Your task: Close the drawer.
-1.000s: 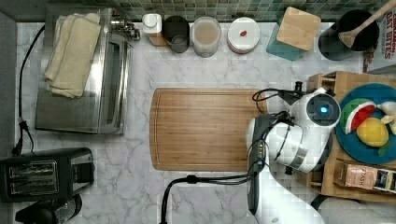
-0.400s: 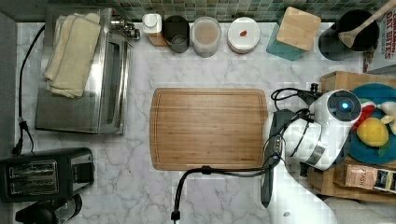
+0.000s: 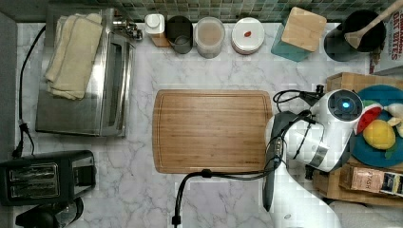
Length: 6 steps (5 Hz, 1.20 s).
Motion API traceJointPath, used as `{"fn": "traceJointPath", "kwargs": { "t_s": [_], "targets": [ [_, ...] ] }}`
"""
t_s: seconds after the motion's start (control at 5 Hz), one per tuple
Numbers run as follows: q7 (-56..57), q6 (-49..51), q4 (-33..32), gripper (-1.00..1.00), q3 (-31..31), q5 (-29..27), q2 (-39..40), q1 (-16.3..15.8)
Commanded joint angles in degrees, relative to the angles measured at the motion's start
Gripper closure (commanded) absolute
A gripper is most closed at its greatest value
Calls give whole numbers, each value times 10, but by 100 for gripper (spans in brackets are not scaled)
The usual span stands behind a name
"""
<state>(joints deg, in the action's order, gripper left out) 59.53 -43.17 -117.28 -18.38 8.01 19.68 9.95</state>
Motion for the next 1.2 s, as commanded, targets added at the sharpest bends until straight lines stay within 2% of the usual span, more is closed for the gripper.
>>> {"fn": "traceJointPath", "kwargs": {
  "t_s": [0.2, 1.2],
  "targets": [
    [-17, 17, 69, 100, -77, 29, -19, 53],
    [-11, 16, 69, 100, -100, 19, -16, 31]
  ]
}}
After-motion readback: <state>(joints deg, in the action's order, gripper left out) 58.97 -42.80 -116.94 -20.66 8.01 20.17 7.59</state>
